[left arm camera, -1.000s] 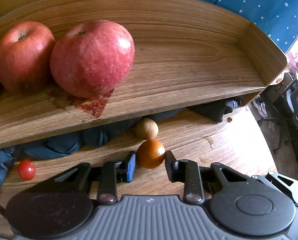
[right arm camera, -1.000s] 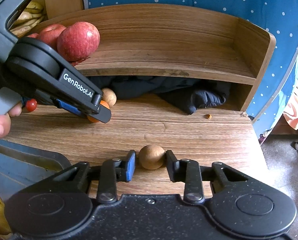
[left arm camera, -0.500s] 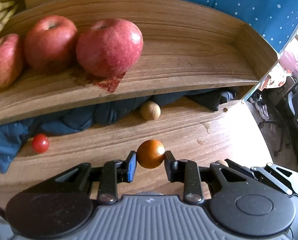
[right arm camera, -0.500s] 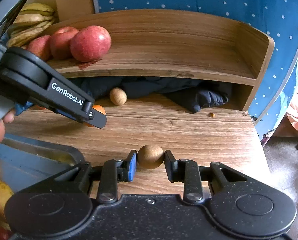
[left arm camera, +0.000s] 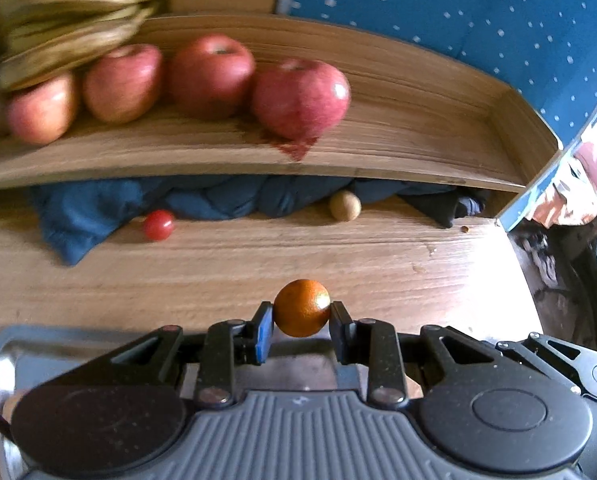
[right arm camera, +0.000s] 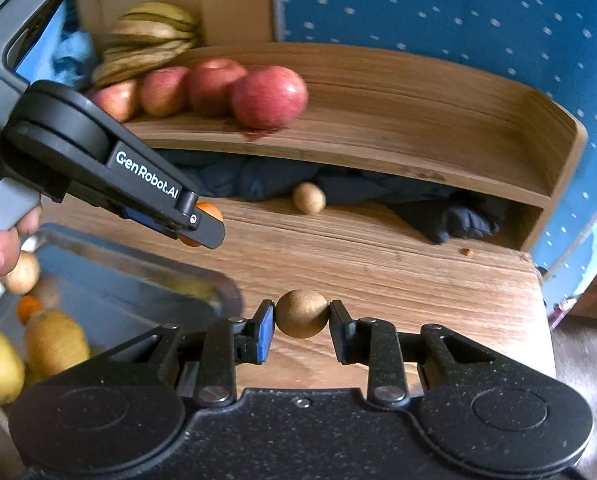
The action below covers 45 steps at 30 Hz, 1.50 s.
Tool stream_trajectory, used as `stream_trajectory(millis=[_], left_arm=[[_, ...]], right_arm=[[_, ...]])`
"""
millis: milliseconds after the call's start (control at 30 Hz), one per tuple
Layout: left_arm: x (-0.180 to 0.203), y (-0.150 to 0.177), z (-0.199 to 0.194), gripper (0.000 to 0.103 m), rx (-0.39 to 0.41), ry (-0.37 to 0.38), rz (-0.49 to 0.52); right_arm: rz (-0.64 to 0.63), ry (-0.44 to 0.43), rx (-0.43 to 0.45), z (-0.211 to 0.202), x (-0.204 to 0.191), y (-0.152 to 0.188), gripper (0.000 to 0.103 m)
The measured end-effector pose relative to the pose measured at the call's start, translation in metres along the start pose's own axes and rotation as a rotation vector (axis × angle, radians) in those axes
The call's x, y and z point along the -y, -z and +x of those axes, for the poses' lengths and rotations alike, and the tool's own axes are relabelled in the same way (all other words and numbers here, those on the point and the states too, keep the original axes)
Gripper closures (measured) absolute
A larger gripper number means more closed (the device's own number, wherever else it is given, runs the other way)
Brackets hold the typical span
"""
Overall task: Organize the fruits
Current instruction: 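Carry the orange with the left tool while the right tool carries the brown fruit over the tray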
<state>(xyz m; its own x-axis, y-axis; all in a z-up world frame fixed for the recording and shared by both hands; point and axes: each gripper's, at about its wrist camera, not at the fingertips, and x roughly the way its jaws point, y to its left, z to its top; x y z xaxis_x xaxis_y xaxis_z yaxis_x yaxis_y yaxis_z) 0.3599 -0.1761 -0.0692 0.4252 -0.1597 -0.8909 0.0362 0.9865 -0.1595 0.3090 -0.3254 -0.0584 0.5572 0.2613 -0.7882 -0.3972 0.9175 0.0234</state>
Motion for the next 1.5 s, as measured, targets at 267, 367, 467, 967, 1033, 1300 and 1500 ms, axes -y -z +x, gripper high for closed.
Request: stream_trajectory(millis=[267,367,467,967,1033,1300,1500], left_arm=[[-0.017,0.037,-0.037,0.071,0.028,-0.053,-0.102],[-0.020,0.052,-0.048,0.071,0.033,-0.066,-0.138],[-0.021,0.065,-0.056,0.071,0.035,-0.074,-0.167],[-0.006,0.116,-0.081,0.071,0.057,-0.089,-0.244],[-0.006,0.121,-0.081,0.071,0.057,-0.092,-0.253],[-0.004,0.136,-0.078,0.071,0.029,-0.103,-0.275],[0.000,0.147,-0.070,0.071,-0.001,-0.107,-0.294]], right_arm=[[-0.108,-0.109,0.023,-0.016,-0.021,0.006,0.072],[-0.147,-0.147,0.026,-0.022,-0.029,0.010,0.072],[-0.183,-0.184,0.023,-0.030,-0.036,0.014,0.072],[-0.318,-0.314,-0.034,-0.051,-0.055,0.049,0.072],[-0.328,-0.323,-0.037,-0.054,-0.055,0.053,0.072],[-0.356,-0.352,-0.050,-0.057,-0.056,0.062,0.072],[-0.374,-0.364,-0.063,-0.056,-0.057,0.066,0.072]])
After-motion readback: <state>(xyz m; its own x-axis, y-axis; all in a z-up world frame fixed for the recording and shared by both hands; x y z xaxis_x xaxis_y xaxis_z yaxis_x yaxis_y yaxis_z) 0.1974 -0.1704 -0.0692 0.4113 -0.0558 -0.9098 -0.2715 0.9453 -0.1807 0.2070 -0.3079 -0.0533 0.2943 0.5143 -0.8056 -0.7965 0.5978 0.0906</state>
